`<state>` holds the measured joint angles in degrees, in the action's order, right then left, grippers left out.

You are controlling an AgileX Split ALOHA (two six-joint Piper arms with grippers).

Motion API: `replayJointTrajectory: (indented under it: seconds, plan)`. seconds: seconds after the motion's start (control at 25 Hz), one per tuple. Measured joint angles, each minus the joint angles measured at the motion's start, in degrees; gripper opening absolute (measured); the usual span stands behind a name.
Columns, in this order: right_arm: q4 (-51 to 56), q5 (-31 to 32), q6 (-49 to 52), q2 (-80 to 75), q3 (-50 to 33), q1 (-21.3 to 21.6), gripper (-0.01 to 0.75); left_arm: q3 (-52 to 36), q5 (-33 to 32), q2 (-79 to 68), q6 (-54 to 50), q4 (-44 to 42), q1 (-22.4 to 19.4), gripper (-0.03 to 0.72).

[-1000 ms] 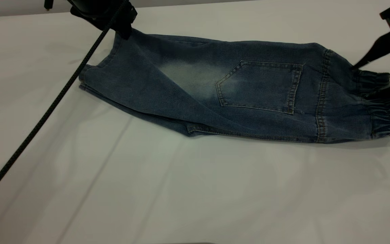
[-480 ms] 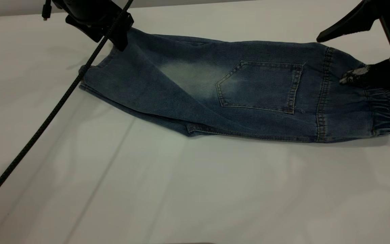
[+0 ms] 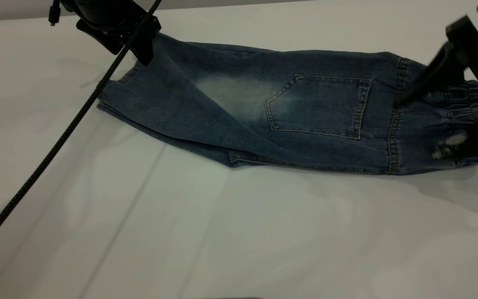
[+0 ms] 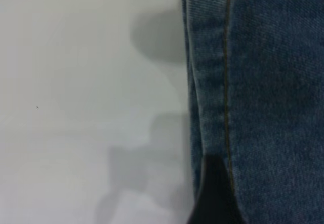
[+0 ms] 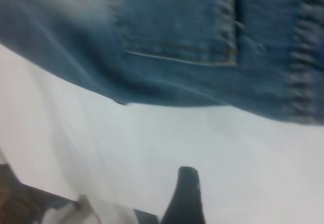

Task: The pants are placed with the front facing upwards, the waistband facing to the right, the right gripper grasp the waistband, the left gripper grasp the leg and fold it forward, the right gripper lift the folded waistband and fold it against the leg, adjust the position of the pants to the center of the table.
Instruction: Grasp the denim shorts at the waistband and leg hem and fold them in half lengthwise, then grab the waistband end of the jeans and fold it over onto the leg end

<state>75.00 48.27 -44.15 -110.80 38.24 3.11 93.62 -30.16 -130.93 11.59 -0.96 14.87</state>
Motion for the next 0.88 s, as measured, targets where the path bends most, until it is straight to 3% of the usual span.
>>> replayJointTrajectory:
  seconds: [0.32, 0.88]
  plan:
    - [-10.62, -10.14, 9.28, 0.0, 0.0, 0.0, 0.589, 0.0, 0.0, 0.0, 0.0, 0.0, 0.0, 0.465]
    - [-10.52, -21.72, 13.84, 0.0, 0.0, 0.07, 0.586, 0.0, 0.0, 0.0, 0.0, 0.0, 0.0, 0.465]
